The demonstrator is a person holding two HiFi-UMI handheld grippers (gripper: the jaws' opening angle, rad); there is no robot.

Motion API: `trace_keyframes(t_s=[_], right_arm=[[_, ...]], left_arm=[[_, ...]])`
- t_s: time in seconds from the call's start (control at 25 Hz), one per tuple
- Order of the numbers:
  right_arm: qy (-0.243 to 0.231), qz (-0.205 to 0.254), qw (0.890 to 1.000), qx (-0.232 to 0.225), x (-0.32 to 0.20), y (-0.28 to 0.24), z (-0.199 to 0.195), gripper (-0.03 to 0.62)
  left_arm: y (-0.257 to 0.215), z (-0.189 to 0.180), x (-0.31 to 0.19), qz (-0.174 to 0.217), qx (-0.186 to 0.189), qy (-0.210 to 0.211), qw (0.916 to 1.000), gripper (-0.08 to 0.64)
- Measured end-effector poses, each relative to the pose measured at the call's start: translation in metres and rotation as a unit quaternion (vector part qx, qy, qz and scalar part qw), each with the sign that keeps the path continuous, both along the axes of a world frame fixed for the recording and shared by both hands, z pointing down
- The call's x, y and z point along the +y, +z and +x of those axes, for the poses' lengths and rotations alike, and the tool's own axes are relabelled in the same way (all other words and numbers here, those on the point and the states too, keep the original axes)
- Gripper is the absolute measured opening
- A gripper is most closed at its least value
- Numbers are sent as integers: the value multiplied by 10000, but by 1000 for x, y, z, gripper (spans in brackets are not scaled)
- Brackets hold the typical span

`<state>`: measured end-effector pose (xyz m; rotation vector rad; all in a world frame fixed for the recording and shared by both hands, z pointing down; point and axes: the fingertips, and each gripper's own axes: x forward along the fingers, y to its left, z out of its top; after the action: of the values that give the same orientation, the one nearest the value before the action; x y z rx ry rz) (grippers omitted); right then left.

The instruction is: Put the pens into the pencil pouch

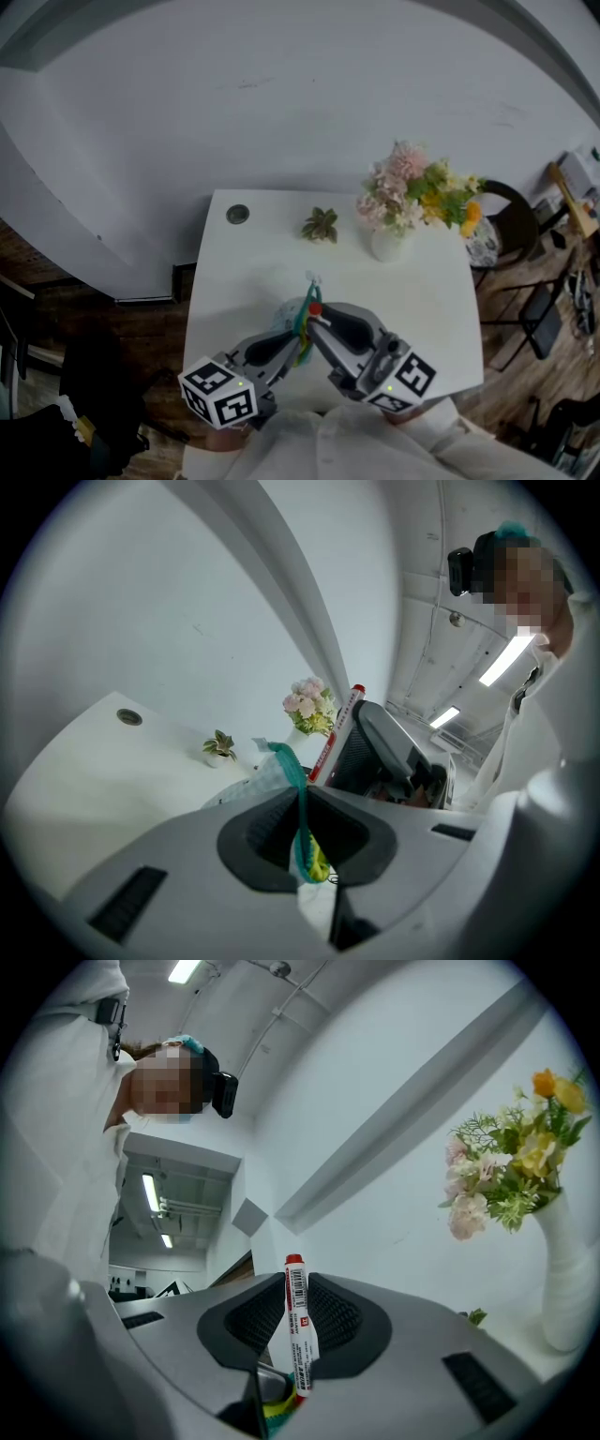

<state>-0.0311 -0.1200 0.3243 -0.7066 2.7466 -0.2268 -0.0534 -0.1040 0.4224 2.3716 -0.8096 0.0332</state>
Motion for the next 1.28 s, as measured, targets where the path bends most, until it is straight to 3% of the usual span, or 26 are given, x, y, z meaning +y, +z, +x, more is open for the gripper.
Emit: trace_keyframes(t_s=[0.56,1.28], right_arm=[[-55,-22,9980,625,17,20,-2,60],[114,-207,9970,740,19,22,9,60]], left_arm=[[-1,-2,3,38,-23,27,10000,31],[-4,-1,1,108,-154,44,9998,31]])
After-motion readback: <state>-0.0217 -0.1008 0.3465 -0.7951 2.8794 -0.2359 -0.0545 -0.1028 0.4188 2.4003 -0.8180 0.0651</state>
